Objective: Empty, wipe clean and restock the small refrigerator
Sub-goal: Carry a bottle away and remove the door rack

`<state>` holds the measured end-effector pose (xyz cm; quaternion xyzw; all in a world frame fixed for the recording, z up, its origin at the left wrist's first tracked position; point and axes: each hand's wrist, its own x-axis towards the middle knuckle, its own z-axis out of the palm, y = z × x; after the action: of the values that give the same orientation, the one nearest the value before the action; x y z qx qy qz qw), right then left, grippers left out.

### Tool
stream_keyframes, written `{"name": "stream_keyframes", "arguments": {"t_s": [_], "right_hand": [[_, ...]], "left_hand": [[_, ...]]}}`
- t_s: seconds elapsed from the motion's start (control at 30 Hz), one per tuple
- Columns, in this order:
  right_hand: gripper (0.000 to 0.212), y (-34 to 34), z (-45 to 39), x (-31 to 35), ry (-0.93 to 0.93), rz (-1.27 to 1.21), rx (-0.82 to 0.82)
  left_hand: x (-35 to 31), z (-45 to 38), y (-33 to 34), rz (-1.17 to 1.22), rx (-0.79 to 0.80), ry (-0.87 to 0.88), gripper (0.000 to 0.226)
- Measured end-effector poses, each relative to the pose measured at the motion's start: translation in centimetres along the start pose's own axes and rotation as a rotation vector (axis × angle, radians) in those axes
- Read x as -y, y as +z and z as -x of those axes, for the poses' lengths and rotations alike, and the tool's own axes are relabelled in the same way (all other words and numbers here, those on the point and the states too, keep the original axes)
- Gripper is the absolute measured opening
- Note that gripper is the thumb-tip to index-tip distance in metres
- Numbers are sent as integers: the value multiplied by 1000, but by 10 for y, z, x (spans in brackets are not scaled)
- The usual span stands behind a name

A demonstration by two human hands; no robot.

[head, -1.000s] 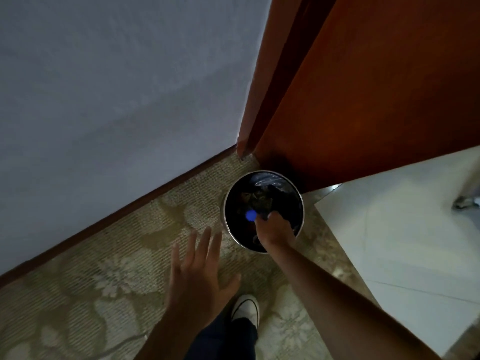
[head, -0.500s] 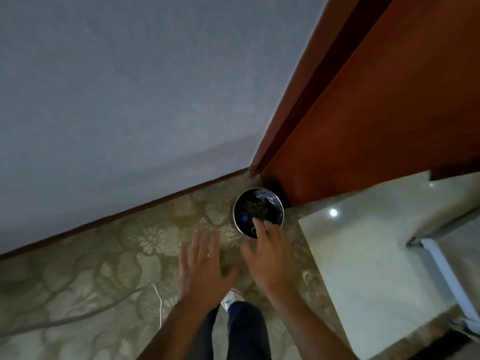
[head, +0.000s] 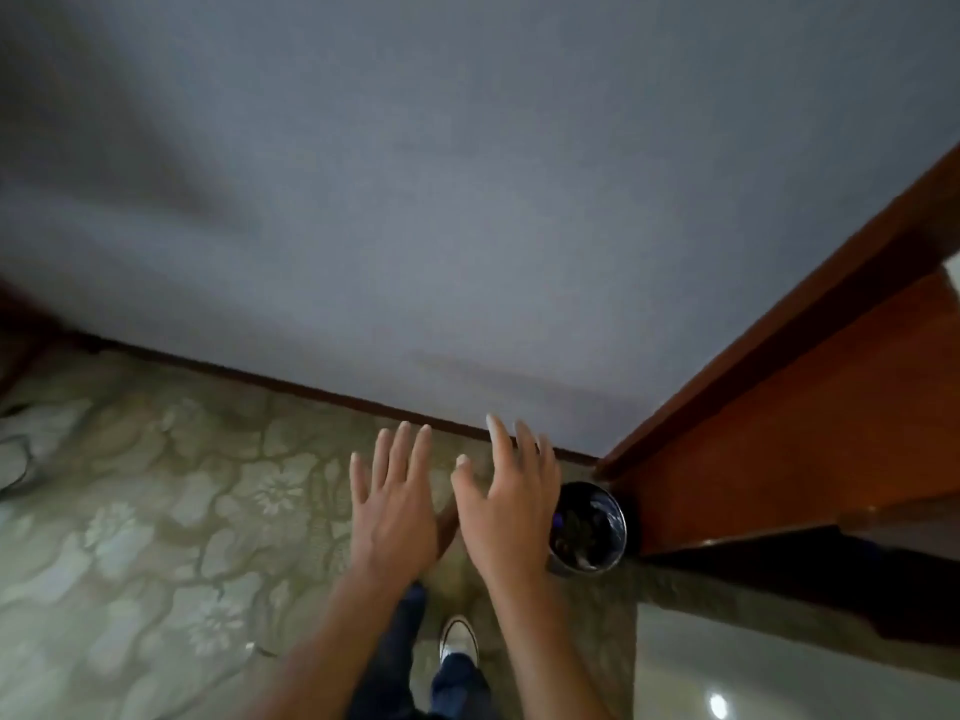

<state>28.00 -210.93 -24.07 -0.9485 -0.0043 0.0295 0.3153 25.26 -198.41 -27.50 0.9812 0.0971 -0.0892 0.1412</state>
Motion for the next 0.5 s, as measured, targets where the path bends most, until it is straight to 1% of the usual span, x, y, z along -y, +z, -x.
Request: {"name": "stream_keyframes", "arguments": {"t_s": [0.1, 0.2, 0.33, 0.4, 0.5], "right_hand": [[60, 11, 17, 46, -202, 10, 58], [62, 31, 35, 100, -376, 35, 121], [63, 69, 71, 177, -625, 84, 175], [63, 89, 91, 214, -713, 64, 180], [62, 123, 125, 271, -841, 55, 193]], "left_hand": [[36, 28, -36, 21, -105, -109, 96], [80, 59, -65, -4, -258, -243, 83], [147, 102, -93, 32, -350, -439, 75], [186, 127, -105, 42, -396, -536, 76], [249, 171, -127, 53, -449, -673, 88]]}}
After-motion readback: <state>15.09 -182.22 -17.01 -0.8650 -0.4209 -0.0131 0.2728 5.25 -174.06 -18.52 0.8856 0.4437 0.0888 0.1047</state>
